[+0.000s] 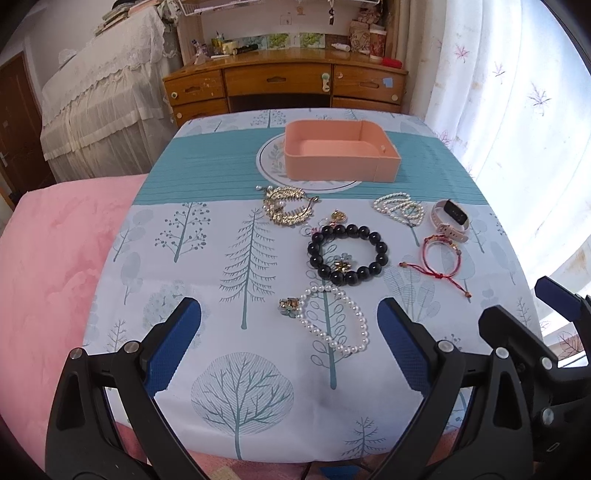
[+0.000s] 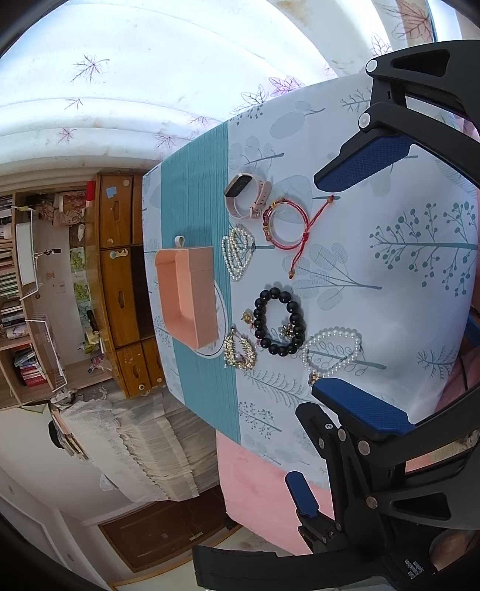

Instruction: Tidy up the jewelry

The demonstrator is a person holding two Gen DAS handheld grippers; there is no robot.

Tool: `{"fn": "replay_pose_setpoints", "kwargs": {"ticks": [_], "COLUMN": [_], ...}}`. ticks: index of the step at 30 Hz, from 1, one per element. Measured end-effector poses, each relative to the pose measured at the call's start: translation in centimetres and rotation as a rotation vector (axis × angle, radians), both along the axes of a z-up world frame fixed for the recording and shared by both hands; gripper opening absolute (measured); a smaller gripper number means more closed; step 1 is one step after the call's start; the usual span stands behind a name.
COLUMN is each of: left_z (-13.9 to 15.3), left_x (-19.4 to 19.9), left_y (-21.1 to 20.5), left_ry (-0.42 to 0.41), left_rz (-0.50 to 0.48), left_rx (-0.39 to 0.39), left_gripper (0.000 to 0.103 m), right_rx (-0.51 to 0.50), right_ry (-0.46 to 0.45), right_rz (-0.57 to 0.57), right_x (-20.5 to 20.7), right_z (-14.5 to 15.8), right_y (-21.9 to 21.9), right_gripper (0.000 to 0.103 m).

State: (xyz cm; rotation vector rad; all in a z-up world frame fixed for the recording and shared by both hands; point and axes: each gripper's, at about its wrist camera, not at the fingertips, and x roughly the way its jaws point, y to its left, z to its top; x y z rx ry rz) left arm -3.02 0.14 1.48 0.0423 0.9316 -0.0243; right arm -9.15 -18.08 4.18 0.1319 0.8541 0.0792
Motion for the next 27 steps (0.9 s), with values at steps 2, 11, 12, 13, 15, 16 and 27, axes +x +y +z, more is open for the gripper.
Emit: {"fn": "replay_pose_setpoints", "kwargs": {"ticks": [2, 11, 12, 13, 15, 16, 27], "left_z": [-0.6, -2.1, -2.2, -2.2, -2.5, -2.6, -5.0], "left_x": [0.7, 3.2, 3.6, 3.9, 4.8, 5.0, 7.1], "left_y": [0.4, 4.0, 4.6, 5.2, 6.7, 7.4, 9.7], "left_ry": [0.013, 0.016, 0.024, 0.038, 0.069, 0.077, 0.214], "left_rz": [0.014, 0.062, 0.077, 0.089, 0.115, 0.128, 0.053], "left_rx": [0.001, -0.028, -0.035, -0.043, -0.062, -0.066, -0.074], "left_gripper": [0.096, 0.096, 0.096, 0.096, 0.096, 0.095, 0.073], "right_rx": [-0.004, 0.034, 0.043, 0.047, 0.057, 0.063, 0.144], "right_ry": [0.017, 0.093, 0.104, 0.111, 0.121, 0.13, 0.239], "right_rz": [0.002, 0.004, 0.002, -0.001, -0.005, -0.006, 0.065], "right_x": [0.5, 3.1, 3.5, 3.8, 4.3, 4.6, 9.2], "right_z": [-0.6, -3.1, -3.5, -3.7, -4.2, -4.4, -7.2], "right_y": [0.1, -0.8, -1.1, -1.2, -1.7, -1.9, -2.1], "right_gripper": [0.102, 0.085, 0.084, 0.082, 0.078, 0.075, 0.054]}}
